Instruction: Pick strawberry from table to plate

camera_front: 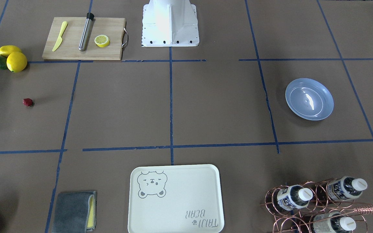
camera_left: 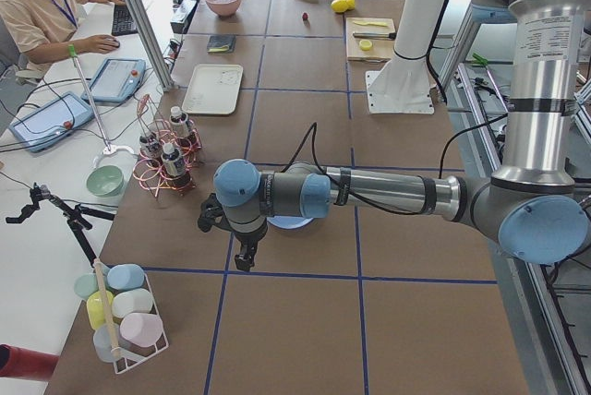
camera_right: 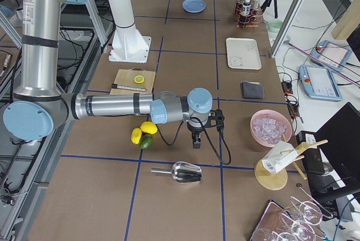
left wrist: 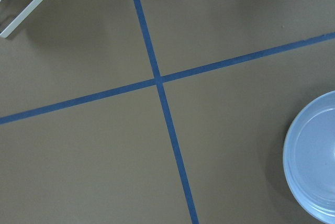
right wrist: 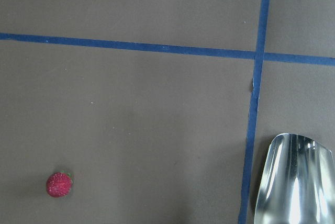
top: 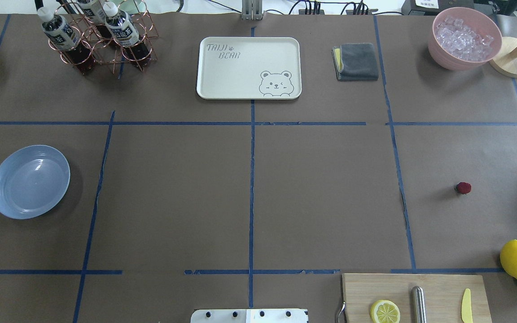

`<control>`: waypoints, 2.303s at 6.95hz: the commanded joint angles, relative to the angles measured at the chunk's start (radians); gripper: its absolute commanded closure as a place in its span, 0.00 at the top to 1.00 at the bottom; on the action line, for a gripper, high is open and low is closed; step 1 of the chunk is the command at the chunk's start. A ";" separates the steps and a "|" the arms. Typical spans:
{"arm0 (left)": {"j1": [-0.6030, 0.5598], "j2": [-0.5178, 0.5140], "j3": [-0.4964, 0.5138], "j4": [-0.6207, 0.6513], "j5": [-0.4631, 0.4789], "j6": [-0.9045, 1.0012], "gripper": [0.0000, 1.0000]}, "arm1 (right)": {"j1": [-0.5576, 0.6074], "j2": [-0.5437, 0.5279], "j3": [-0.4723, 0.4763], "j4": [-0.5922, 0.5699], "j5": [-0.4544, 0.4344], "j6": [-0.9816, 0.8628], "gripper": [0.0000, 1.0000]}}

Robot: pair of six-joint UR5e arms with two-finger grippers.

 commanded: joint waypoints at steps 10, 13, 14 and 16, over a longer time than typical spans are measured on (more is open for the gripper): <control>0.001 0.068 -0.072 -0.180 -0.003 0.002 1.00 | -0.006 0.009 0.025 -0.008 0.008 0.005 1.00; 0.021 0.066 -0.058 -0.266 -0.006 -0.057 1.00 | -0.005 0.011 0.019 -0.009 0.004 -0.008 1.00; 0.021 0.066 -0.041 -0.267 -0.006 -0.059 1.00 | -0.017 0.009 0.032 -0.011 -0.011 -0.002 1.00; 0.047 0.066 -0.018 -0.266 -0.008 -0.058 1.00 | -0.015 0.008 0.045 -0.006 -0.013 -0.002 1.00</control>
